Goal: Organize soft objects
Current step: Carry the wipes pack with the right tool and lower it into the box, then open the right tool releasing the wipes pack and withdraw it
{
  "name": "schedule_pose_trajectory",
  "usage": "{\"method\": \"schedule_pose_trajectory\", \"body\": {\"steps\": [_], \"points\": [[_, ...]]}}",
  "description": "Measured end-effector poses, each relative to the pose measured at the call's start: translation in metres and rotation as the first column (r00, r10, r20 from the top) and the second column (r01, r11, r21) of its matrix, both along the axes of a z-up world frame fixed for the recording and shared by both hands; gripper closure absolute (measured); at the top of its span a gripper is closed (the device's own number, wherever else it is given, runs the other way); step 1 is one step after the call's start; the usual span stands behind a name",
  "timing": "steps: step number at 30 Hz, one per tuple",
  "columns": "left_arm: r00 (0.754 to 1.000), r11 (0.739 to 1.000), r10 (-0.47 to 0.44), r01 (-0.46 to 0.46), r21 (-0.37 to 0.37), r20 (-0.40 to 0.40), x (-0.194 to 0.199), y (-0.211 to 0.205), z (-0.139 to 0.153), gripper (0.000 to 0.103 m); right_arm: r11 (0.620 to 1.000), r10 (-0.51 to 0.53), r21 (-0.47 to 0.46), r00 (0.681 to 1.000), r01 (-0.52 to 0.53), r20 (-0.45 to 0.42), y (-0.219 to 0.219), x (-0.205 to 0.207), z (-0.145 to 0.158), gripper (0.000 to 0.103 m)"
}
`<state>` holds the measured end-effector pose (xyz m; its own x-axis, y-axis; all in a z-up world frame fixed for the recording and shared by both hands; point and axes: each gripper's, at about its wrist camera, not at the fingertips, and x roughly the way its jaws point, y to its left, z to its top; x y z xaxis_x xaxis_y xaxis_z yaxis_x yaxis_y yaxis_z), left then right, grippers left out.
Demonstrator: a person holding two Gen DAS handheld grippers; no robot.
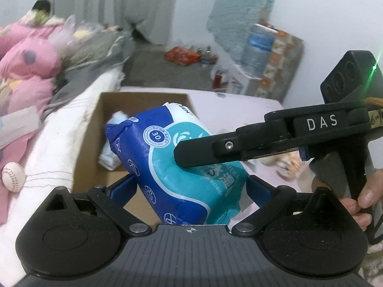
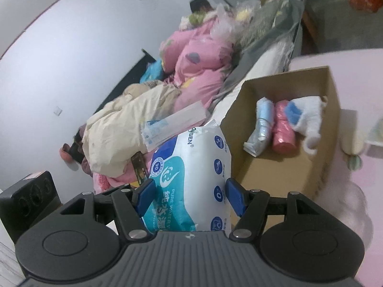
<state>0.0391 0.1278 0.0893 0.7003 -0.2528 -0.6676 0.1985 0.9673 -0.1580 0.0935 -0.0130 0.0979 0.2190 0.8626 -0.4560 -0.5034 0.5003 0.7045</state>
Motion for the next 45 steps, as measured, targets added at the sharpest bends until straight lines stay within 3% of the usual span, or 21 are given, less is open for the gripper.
{"method": "schedule_pose_trajectory", "body": {"steps": [7,12,17,24,29,35,38,45], "points": [[0.989,0.997,0.057,-0.062,-0.037,-0.137,0.062,0.036,-0.022,0.008,0.992,0.007,-0.122,0.99,-0.025,-0.143,0.051,0.062,-0.028,0.037],[0.983,0.997,0.075,-0.075,0.008,-0.17,0.089,0.044,-0.043,0.012,0.979,-0.027,-0.204,0.963,-0.029,-0.267,0.069,0.09,-0.067,0.038],[0.98,0.993,0.11,-0.102,0.058,-0.167,0.103,0.053,-0.052,0.012,0.976,-0.058,-0.214,0.918,-0.03,-0.392,0.083,0.108,-0.099,0.038],[0.99,0.995,0.074,-0.064,0.078,-0.124,0.092,0.051,-0.045,0.009,0.966,-0.073,-0.256,0.925,-0.027,-0.374,0.092,0.113,-0.094,0.036],[0.99,0.997,0.059,-0.053,0.054,-0.129,0.089,0.056,-0.046,0.007,0.946,-0.109,-0.322,0.917,-0.022,-0.384,0.091,0.115,-0.102,0.034],[0.989,0.997,0.078,-0.074,0.035,-0.122,0.086,0.066,-0.044,0.006,0.934,-0.139,-0.356,0.895,-0.023,-0.423,0.099,0.122,-0.116,0.02],[0.988,0.996,0.086,-0.083,0.029,-0.129,0.085,0.07,-0.046,0.006,0.941,-0.142,-0.339,0.883,-0.02,-0.447,0.102,0.123,-0.122,0.01],[0.986,0.995,0.1,-0.099,0.014,-0.134,0.083,0.078,-0.047,0.006,0.967,-0.098,-0.251,0.862,-0.034,-0.497,0.114,0.123,-0.128,0.01]]}}
